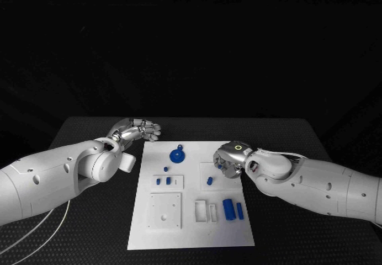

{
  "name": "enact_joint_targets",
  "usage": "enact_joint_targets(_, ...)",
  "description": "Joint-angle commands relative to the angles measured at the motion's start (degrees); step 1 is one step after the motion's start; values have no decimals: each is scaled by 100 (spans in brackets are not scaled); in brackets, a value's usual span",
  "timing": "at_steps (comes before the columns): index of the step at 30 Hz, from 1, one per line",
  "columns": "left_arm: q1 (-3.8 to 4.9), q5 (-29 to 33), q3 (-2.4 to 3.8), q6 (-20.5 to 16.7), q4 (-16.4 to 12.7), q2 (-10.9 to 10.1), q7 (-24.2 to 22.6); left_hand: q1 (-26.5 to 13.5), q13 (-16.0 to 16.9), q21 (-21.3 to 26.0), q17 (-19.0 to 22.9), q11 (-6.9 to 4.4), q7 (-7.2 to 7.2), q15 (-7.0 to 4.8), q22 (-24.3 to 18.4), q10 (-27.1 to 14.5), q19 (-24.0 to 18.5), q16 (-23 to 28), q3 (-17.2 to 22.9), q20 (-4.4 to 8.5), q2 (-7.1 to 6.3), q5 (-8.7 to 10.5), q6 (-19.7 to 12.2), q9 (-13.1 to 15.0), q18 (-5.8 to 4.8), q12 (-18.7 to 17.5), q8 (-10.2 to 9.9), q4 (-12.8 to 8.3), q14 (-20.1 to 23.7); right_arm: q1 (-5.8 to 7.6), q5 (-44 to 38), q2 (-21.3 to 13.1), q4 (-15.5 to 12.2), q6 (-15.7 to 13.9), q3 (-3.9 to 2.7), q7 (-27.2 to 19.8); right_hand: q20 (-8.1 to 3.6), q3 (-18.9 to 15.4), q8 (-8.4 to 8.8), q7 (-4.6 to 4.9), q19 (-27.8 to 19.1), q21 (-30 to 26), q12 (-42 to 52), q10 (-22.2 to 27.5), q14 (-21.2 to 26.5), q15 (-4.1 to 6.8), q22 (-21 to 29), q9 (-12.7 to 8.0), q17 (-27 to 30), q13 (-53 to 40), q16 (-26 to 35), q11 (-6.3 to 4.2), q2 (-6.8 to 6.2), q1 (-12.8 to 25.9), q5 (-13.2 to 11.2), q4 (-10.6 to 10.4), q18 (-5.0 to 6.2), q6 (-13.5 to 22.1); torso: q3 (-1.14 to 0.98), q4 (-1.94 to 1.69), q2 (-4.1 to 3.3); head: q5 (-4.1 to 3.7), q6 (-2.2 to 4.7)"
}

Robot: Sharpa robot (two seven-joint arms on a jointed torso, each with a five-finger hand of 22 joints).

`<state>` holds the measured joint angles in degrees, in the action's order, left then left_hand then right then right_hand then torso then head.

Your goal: Assemble the parts on the task board

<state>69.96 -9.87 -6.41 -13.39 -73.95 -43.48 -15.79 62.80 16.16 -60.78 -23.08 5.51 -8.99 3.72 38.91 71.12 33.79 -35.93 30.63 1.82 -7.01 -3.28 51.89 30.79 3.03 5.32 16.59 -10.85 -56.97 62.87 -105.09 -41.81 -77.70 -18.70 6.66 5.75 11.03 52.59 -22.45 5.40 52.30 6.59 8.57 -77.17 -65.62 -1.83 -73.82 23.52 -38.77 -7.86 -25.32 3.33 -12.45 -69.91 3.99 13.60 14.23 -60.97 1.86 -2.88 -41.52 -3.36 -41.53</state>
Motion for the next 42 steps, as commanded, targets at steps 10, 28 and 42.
enact_joint_targets(10, 5, 18, 4, 102, -25, -8, 2, -8, -15, 47, -26, 14, -6, 43, 9, -63, -39, 48, 1, -27, -23, -9, -64, -9, 25, -39, -8, -31, 15, 32, 342, 32, 117, 301, -1, -48, 84, -434, 315, 255, -509, -234, -477, 793, 650, -332, -224, -126, 79, 189, 549, 386, -407, 208, -75, -78, -39, 499, -3, 7, -1, -7, -11)
enact_joint_targets(28, 5, 18, 4, 110, -26, -11, 14, -9, -18, 53, -43, 16, -9, 46, 10, -67, -44, 66, 2, -30, -19, -8, -71, -10, 25, -41, -9, -30, 17, 31, 324, 79, 107, 371, 2, -90, 57, -652, 204, 180, -404, -72, -251, 585, 507, -260, -257, -86, -81, 103, 480, 271, -385, 153, -109, -162, -5, 338, -3, 1, -2, -16, -20)
enact_joint_targets(42, 5, 18, 4, 104, -24, -14, 21, -6, -19, 54, -52, 16, -9, 46, 11, -67, -44, 72, 5, -30, -15, -9, -73, -10, 26, -41, -7, -31, 14, 30, 45, 110, 99, 205, 4, 101, -58, -436, -66, 2, 67, 243, 21, 126, 98, -43, -249, 178, -487, -210, 176, 32, -137, 29, -123, -314, 77, -14, 0, -6, -5, -20, -24)
